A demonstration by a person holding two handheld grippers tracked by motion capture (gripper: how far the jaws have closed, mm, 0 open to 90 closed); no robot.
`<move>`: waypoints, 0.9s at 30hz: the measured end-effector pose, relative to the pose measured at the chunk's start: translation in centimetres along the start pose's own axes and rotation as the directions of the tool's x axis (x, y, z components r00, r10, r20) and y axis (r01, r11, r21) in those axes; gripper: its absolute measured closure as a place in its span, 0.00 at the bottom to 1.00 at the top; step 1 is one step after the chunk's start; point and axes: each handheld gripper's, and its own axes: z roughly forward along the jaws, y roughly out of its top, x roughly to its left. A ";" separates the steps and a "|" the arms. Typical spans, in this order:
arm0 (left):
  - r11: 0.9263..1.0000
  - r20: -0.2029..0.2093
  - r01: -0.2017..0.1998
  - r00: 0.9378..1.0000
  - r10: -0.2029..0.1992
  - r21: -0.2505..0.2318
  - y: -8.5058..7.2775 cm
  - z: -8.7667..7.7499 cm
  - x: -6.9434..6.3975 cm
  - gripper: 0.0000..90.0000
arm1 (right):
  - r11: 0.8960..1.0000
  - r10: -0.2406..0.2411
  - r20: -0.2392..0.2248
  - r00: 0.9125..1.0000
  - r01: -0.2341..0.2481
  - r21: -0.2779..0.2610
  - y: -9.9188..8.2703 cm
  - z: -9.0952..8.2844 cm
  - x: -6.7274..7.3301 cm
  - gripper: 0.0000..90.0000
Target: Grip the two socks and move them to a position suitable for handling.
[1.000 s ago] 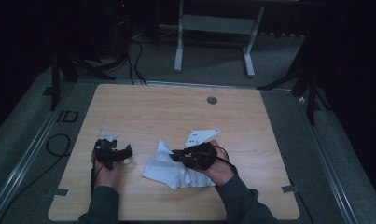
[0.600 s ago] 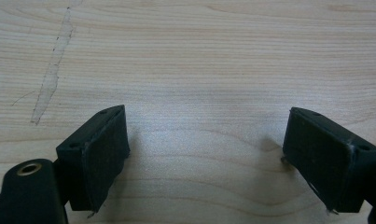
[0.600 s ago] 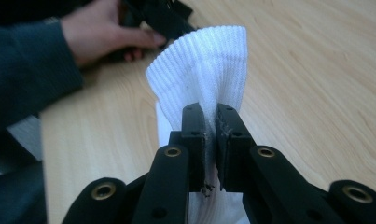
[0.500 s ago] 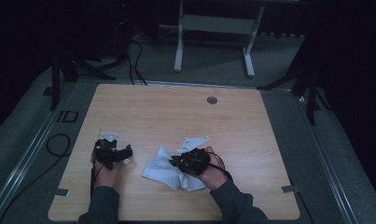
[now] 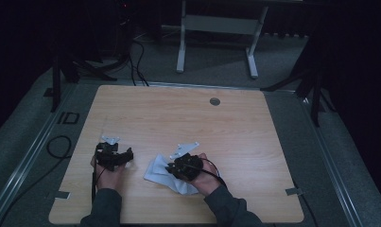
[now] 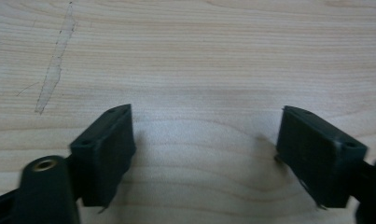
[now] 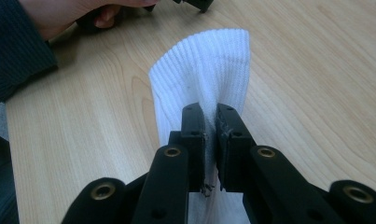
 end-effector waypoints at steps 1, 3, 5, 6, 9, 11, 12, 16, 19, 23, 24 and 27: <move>1.000 -0.005 -0.001 1.000 0.001 0.008 0.0 -0.4 0.0 0.27 | 1.000 0.000 -0.001 1.000 0.000 0.002 0.0 0.2 0.0 0.92; 1.000 -0.027 0.004 1.000 -0.003 0.016 0.0 -0.8 0.0 0.50 | 1.000 0.005 0.000 1.000 -0.005 0.011 0.2 0.7 0.0 0.92; 1.000 -0.023 -0.004 1.000 0.004 0.020 0.0 -1.0 0.1 0.60 | 1.000 0.013 -0.003 1.000 -0.013 0.018 0.3 1.2 0.0 0.92; 1.000 -0.008 0.003 1.000 -0.002 0.015 0.0 -1.1 0.2 0.63 | 1.000 0.016 -0.003 1.000 -0.016 0.021 0.3 1.4 0.0 0.92; 1.000 0.029 0.008 1.000 -0.008 -0.001 0.1 -1.6 0.2 0.73 | 0.999 0.021 -0.006 1.000 -0.021 0.040 0.5 2.2 0.1 0.92; 1.000 0.051 -0.004 0.999 0.005 -0.013 0.1 -2.0 0.1 0.80 | 0.998 0.028 -0.008 1.000 -0.028 0.053 0.5 2.7 0.1 0.92; 1.000 0.068 -0.006 0.998 0.007 -0.016 0.1 -2.1 0.0 0.83 | 0.998 0.028 -0.009 1.000 -0.028 0.057 0.5 3.0 0.1 0.92; 0.999 0.119 -0.027 0.992 0.030 -0.029 0.0 -2.9 -0.4 0.90 | 0.997 0.043 -0.009 0.999 -0.042 0.071 0.4 3.8 0.2 0.91; 0.999 0.159 -0.042 0.986 0.047 -0.034 -0.2 -3.6 -0.8 0.93 | 0.996 0.050 -0.010 0.999 -0.049 0.080 0.3 4.3 0.2 0.91; 0.996 0.201 -0.079 0.976 0.087 -0.043 -0.5 -4.6 -1.7 0.95 | 0.994 0.062 -0.011 0.998 -0.061 0.092 0.0 4.9 0.0 0.90; 0.996 0.201 -0.079 0.976 0.087 -0.043 -0.5 -4.6 -1.7 0.95 | 0.994 0.066 -0.013 0.998 -0.065 0.093 0.0 4.9 0.0 0.89; 0.992 0.237 -0.114 0.964 0.122 -0.048 -0.6 -4.9 -2.7 0.95 | 0.993 0.066 -0.016 0.998 -0.064 0.096 -0.1 5.1 0.1 0.85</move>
